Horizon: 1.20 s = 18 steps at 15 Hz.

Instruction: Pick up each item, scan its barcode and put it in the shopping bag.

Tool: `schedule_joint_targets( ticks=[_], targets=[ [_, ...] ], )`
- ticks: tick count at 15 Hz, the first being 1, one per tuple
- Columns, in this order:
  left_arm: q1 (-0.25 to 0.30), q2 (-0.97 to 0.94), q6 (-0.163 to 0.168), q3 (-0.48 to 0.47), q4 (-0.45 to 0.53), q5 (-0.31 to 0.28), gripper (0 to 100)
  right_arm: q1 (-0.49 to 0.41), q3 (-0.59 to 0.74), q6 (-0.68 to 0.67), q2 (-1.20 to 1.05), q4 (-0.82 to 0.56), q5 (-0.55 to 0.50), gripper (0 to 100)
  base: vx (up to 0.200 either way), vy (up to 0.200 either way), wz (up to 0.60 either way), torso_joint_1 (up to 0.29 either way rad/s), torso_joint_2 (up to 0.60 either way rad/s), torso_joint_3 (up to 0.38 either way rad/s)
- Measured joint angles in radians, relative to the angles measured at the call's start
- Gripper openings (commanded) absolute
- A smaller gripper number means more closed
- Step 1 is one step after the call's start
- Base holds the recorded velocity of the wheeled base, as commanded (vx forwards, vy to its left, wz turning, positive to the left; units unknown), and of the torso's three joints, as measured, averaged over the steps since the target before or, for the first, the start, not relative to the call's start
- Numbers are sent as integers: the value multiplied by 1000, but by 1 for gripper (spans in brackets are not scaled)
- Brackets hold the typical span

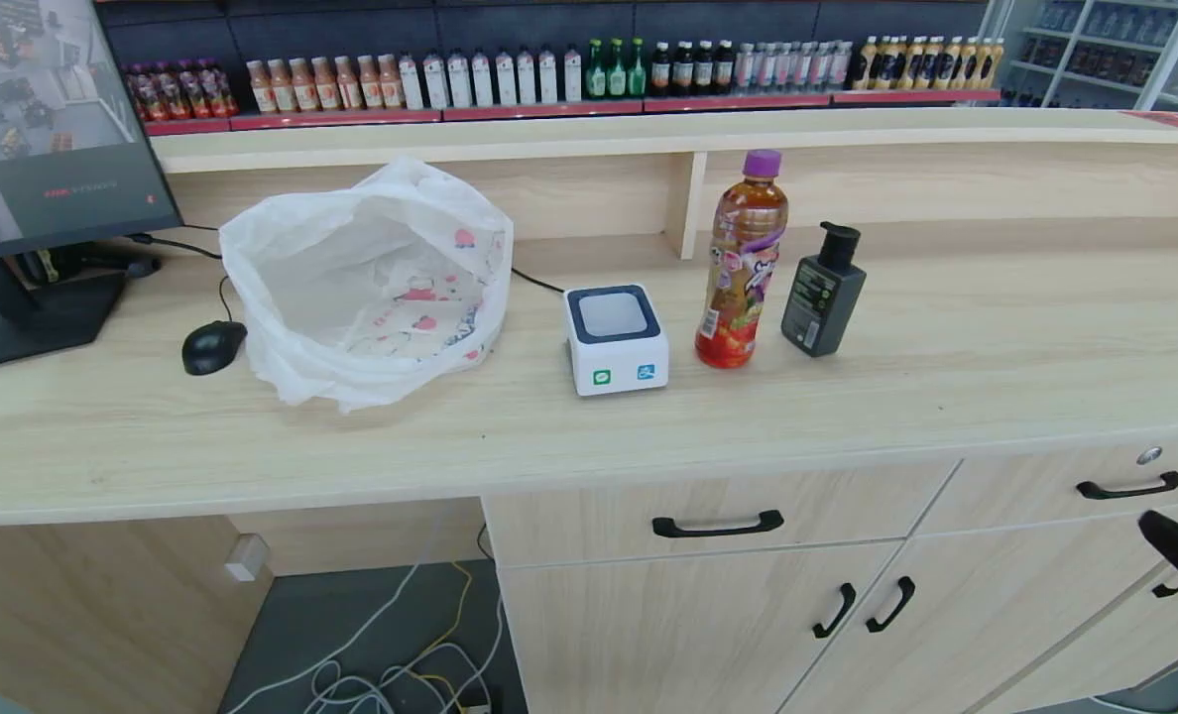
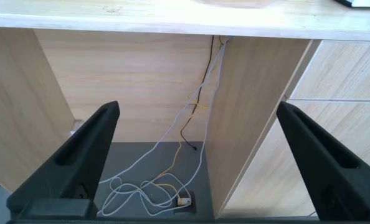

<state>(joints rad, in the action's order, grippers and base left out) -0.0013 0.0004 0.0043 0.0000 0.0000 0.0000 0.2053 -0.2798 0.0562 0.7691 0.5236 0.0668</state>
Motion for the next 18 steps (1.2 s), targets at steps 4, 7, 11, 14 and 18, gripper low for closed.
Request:
schedule_joint_targets(
  ticks=[4,7,11,14,18],
  targets=[
    [-1,0,0,0,0,0,100,26,-59,-19,349,351,-1,100,0,0,0,0,0,0],
    [0,0,0,0,0,0,100,32,-220,-21,608,536,-4,100,0,0,0,0,0,0],
    [0,0,0,0,0,0,100,35,-446,-19,837,602,-40,100,0,0,0,0,0,0],
    [0,0,0,0,0,0,100,34,-569,-18,946,602,-46,100,0,0,0,0,0,0],
    [0,0,0,0,0,0,100,32,-702,-17,1051,587,-37,100,0,0,0,0,0,0]
  ],
)
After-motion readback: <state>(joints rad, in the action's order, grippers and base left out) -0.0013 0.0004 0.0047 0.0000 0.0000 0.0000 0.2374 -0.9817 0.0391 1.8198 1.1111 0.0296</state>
